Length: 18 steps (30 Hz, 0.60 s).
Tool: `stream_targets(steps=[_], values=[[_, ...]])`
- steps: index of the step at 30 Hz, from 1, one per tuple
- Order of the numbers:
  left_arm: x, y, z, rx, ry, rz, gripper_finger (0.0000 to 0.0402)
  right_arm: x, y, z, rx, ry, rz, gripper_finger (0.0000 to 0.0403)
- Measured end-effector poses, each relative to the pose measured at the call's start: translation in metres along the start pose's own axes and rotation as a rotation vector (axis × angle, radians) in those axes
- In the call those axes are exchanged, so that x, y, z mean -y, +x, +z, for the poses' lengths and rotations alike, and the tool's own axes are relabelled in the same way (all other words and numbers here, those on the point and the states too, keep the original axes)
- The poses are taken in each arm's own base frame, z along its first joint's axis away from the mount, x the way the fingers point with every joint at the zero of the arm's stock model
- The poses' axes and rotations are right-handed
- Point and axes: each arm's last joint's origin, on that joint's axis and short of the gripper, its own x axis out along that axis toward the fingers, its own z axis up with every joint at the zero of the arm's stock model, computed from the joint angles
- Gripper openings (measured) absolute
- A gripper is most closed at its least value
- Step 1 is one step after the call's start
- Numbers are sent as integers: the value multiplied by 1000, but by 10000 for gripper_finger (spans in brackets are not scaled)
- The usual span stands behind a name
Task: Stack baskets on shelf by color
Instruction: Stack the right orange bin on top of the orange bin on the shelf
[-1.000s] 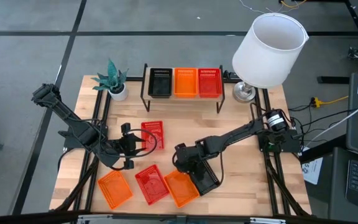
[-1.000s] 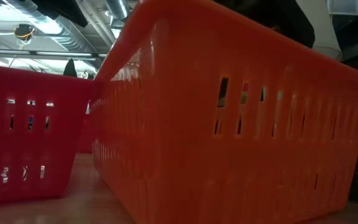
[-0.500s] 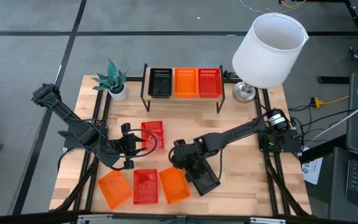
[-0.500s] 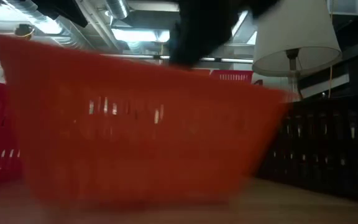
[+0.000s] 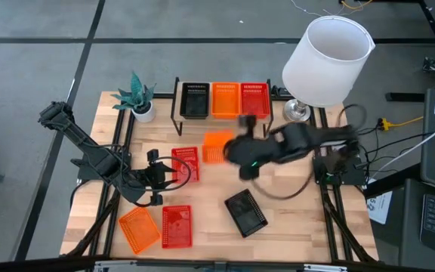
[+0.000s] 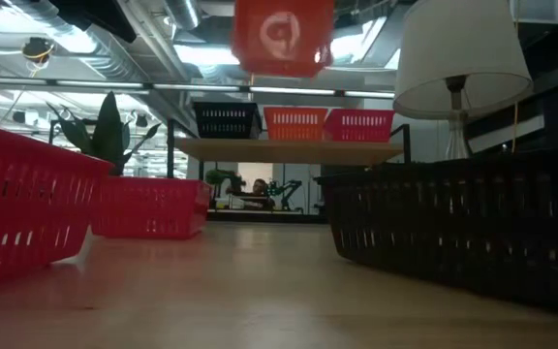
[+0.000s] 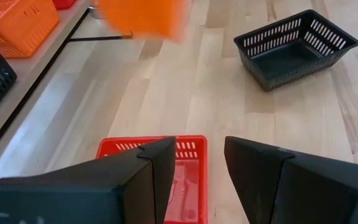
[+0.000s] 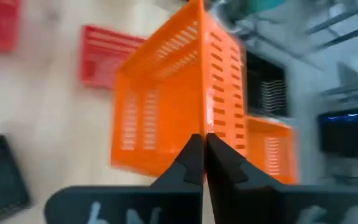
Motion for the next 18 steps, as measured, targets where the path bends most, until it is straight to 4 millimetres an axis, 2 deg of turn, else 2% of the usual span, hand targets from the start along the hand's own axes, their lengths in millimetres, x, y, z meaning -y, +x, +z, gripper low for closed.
stream_targets(steps=[3,5,9,12,15,18], values=[[0,1,0,2,-1,10,132,33,-14,-23,2,18,-84,0],[-2,2,1,2,-4,24,132,59,-17,-38,-13,80,-138,0],[-6,6,2,3,-21,52,132,111,-22,-49,98,178,-230,0],[-10,9,3,0,-29,69,132,146,-26,-56,238,263,-201,0],[-12,10,4,-4,-33,81,132,160,-22,-67,306,371,34,0],[-13,11,3,-8,-28,86,132,149,-9,-80,193,430,258,0]])
